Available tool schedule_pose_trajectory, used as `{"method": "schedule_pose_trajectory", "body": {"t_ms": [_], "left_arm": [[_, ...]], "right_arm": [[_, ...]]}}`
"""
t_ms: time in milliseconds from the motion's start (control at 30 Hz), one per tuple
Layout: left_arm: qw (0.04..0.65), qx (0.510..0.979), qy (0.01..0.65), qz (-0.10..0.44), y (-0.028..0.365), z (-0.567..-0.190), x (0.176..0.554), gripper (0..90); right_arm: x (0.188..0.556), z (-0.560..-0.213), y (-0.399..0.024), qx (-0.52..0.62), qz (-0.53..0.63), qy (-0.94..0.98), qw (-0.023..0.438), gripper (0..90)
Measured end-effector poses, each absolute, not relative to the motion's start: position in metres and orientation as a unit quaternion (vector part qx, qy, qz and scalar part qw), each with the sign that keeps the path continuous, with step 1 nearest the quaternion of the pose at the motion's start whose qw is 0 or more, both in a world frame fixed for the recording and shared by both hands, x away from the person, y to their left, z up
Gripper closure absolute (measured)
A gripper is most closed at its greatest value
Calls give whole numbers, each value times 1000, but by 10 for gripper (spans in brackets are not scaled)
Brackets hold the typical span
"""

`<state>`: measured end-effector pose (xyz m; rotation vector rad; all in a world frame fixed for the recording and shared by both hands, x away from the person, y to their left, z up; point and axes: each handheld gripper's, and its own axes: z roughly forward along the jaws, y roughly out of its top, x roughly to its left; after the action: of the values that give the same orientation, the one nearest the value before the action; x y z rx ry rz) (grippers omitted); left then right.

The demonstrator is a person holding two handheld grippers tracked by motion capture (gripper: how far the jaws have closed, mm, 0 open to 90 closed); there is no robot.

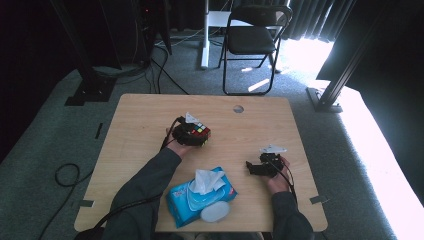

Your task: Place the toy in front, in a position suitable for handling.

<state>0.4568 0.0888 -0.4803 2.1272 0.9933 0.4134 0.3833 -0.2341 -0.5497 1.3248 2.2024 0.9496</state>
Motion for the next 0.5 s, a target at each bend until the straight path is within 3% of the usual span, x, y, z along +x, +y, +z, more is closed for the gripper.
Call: {"method": "schedule_pose_trajectory", "body": {"t_ms": [500], "left_arm": [[358, 841, 373, 158, 66, -496, 465, 340]], "right_arm": [[383, -550, -234, 474, 340, 788, 199, 133]]}}
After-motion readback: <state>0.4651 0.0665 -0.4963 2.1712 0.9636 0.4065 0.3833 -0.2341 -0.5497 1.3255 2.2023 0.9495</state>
